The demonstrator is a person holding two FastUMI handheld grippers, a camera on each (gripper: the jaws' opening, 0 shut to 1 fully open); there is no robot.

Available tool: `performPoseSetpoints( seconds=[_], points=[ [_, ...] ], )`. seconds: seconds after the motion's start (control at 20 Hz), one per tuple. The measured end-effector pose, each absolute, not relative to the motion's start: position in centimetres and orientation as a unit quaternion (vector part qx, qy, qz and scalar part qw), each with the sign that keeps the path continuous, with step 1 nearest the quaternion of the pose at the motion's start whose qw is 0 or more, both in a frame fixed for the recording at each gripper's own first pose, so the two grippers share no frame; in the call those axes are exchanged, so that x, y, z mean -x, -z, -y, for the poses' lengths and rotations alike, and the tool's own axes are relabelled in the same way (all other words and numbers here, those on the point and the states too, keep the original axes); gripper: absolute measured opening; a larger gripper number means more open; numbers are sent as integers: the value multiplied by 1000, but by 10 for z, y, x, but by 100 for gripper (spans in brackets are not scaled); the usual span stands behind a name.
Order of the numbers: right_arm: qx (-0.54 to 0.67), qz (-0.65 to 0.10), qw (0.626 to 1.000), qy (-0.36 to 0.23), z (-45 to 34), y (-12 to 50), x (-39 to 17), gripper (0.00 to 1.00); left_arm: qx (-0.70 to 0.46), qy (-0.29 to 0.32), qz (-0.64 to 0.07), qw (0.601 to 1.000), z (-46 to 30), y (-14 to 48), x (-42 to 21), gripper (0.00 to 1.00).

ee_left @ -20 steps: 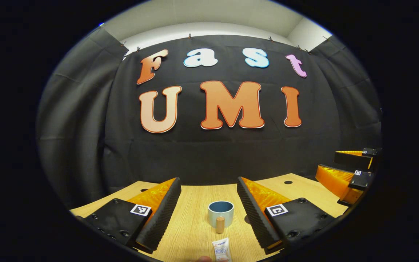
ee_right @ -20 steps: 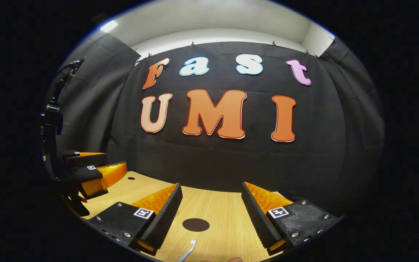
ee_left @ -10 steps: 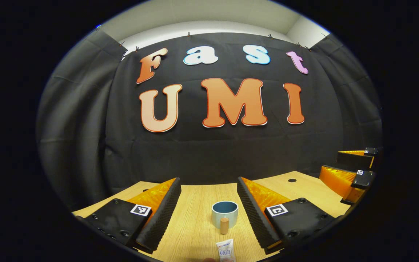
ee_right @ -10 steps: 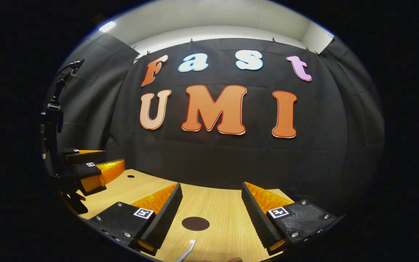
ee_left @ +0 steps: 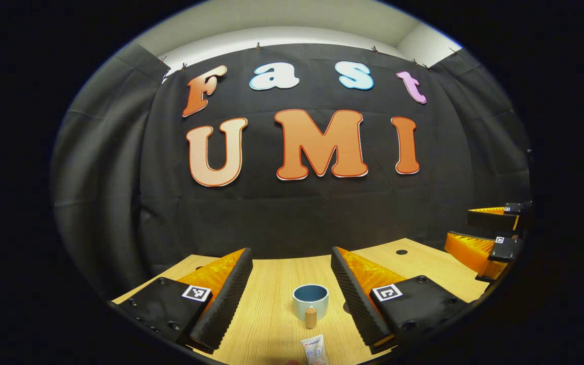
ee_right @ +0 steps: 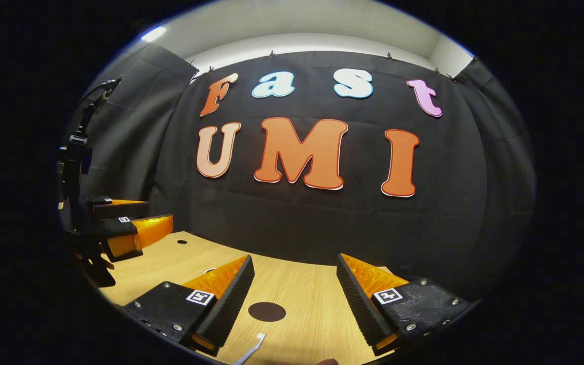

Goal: Put the toothbrush and toothpaste on the desktop into the cup, then pick up the cup and place it on the coaster on the desktop.

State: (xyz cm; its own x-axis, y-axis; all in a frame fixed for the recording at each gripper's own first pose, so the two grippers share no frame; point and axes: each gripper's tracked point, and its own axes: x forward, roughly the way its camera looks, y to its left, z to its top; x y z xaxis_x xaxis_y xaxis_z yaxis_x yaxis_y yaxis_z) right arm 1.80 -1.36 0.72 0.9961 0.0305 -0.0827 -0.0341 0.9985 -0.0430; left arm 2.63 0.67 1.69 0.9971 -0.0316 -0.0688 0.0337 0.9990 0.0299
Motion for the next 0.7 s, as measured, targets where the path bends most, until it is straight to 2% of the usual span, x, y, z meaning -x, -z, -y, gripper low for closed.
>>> performPoseSetpoints(
  seconds=[0.05,0.1,0.45,0.7],
  points=[
    [30,-48,998,-19,14,-8,-18,96,-16,19,-40,999,-7,-18,-27,99],
    [38,-56,997,-22,15,-8,-16,98,-15,21,-48,998,-6,-19,-27,99],
    [60,-121,989,-66,2,-3,-10,98,3,52,-141,989,-3,2,-34,100],
    [48,-210,972,-92,-5,19,-5,98,1,87,-213,973,5,25,-31,100]
  ],
)
